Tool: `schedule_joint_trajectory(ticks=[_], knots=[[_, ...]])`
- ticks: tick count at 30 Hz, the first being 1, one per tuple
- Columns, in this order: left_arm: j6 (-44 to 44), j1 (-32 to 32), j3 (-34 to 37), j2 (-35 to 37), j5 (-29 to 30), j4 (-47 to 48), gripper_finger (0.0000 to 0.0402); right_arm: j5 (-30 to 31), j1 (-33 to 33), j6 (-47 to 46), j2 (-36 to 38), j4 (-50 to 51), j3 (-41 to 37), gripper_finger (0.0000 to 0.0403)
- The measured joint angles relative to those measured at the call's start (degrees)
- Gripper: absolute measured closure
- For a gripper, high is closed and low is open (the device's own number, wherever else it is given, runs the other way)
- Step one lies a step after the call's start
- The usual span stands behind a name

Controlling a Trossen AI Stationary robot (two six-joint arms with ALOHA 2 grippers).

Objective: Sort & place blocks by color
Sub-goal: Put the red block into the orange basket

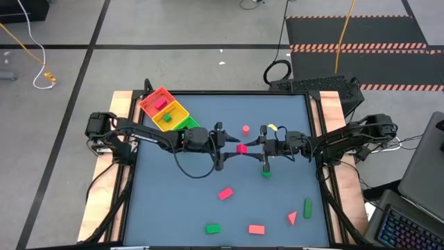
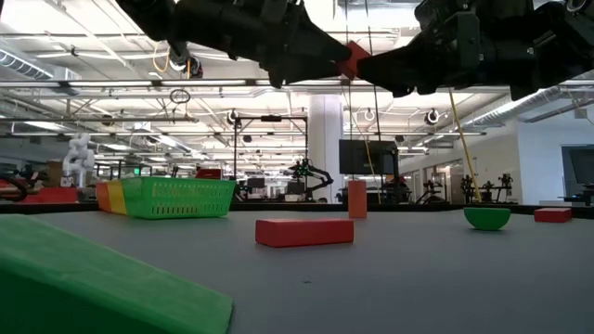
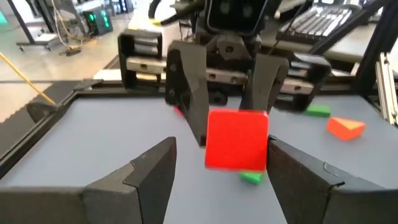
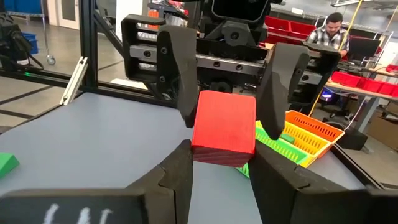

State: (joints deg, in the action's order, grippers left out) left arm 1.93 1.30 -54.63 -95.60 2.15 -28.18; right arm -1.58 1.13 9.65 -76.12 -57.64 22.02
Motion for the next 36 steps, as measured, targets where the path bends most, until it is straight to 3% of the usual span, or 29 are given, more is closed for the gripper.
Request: schedule_joint_trajectory(ticks=[3, 9, 21, 27, 30, 36], knots=[[-0.6, 0.0, 0.1, -1.3, 0.0, -1.2, 0.0186, 0.0, 0.0, -0.4, 0.0, 0.0, 0.0, 0.0282], [-0.4, 0.0, 0.0, -2.7, -2.2, -2.9, 0.0275, 0.0, 0.0, -1.2, 0.0, 0.3, -0.1, 0.0273], [-0.6, -0.1, 0.0, -1.5, -2.3, -1.8, 0.0275, 3.3, 0.0, -1.2, 0.1, 0.8, 0.0, 0.0249], [-0.3, -0.5, 0.0, 5.8, -1.2, 8.3, 0.0275, 7.4, -0.4, -1.2, 0.0, 1.4, -1.0, 0.0236], [0.2, -0.3, 0.0, 11.2, 5.9, 16.7, 0.0275, 10.8, -0.4, -1.2, 0.0, 1.5, -1.7, 0.0219], [-3.7, -0.1, 0.1, 21.8, 30.8, 42.2, 0.0275, 15.1, -0.4, -1.6, 0.0, 1.3, -2.0, 0.0194]])
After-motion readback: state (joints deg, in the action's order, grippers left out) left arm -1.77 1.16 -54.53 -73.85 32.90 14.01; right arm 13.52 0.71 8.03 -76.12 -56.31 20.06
